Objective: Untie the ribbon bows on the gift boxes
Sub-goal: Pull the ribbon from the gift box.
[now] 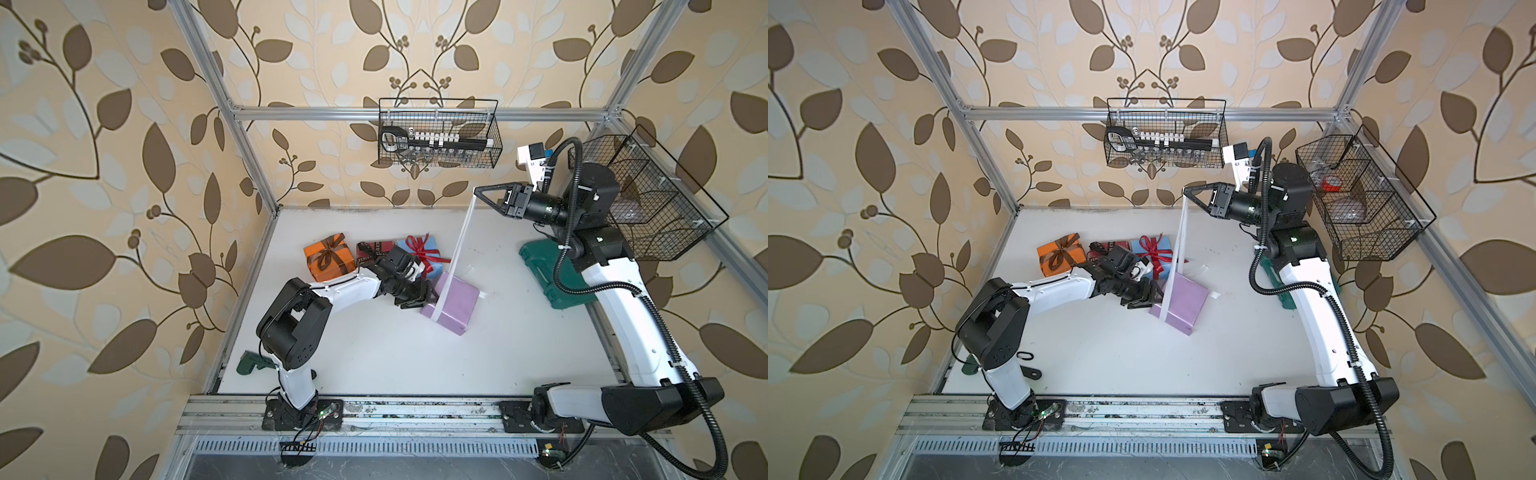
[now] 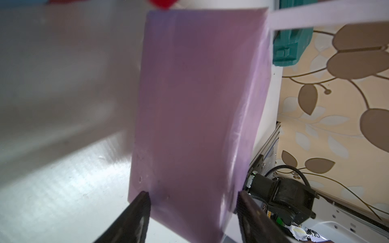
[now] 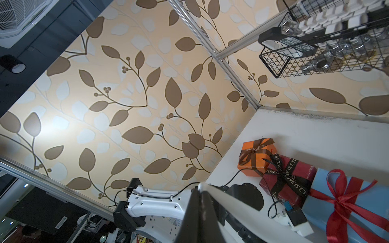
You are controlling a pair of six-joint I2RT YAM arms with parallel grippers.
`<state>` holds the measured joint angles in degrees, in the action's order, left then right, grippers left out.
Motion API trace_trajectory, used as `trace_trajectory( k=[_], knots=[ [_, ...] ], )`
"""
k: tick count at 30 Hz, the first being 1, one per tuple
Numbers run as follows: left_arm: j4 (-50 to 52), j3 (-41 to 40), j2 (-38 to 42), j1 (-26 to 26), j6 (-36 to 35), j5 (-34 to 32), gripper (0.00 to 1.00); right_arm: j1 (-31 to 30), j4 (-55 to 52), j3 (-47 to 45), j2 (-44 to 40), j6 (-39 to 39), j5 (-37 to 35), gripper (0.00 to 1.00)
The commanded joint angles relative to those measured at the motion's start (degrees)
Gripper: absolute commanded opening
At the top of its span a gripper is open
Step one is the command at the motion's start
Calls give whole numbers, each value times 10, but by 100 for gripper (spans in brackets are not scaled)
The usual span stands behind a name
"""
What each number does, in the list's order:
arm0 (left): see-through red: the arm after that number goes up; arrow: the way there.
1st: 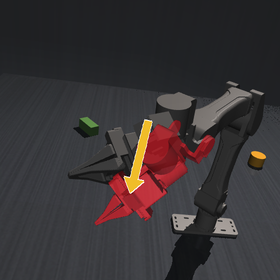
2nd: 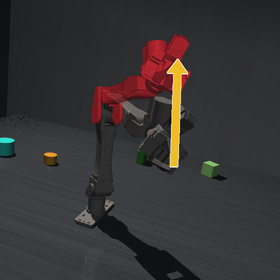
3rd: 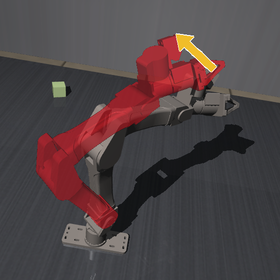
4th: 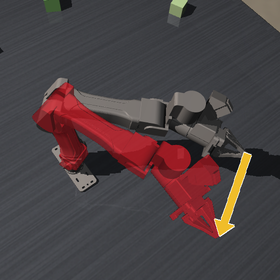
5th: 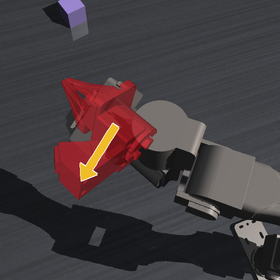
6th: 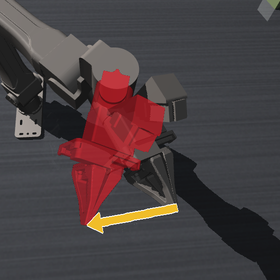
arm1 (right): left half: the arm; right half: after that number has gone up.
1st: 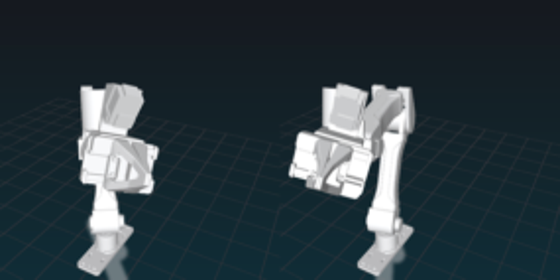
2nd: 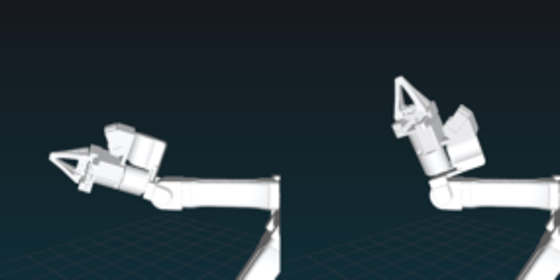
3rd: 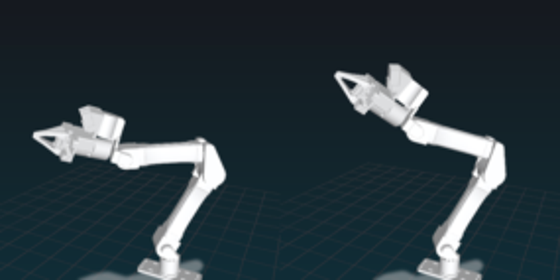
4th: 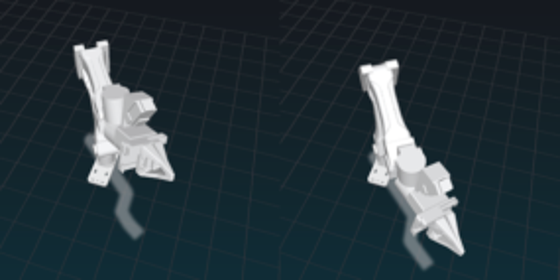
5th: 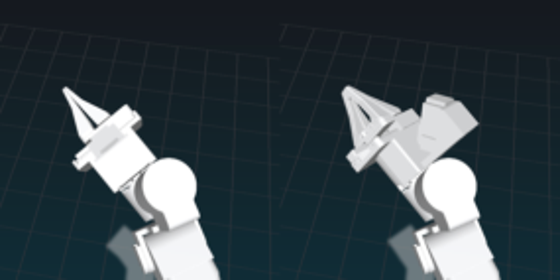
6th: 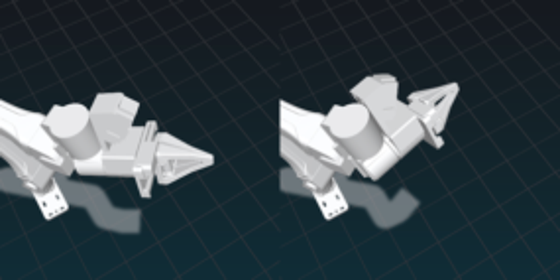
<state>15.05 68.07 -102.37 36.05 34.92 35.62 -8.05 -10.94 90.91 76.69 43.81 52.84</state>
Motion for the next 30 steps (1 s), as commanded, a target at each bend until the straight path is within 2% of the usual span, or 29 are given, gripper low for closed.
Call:
trace_trajectory(
  k=[1, 4, 8, 12, 17, 19, 21, 24, 27, 30],
  knots=[
    [30, 41, -5, 3, -32, 3, 68, 6, 8, 24, 7, -10, 8, 0],
    [48, 49, -1, 0, -47, -2, 68, 6, 16, -2, 7, -5, 11, 0],
    [37, 15, 0, 1, -41, 5, 68, 6, 55, -68, -2, 13, 17, 0],
    [31, -11, 6, -1, -38, 6, 68, 6, 62, -82, -7, 12, 19, 0],
    [41, -7, 40, -24, -57, 10, 69, 6, 54, -107, -28, -2, 13, 0],
    [48, 6, 60, -36, -71, 11, 73, 6, 53, -118, -35, -5, 15, 0],
    [57, 21, 82, -42, -94, 2, 99, 6, 51, -122, -40, -6, 15, 0],
    [46, 32, 130, -43, -125, -34, 99, 6, 42, -124, -43, -16, 7, 0],
    [-8, 20, 186, -43, -149, -54, 99, 6, 13, -122, -42, -41, -11, 0],
    [-67, 10, 230, -42, -169, -37, 99, 6, -3, -124, -39, -55, -28, 0]
  ],
)
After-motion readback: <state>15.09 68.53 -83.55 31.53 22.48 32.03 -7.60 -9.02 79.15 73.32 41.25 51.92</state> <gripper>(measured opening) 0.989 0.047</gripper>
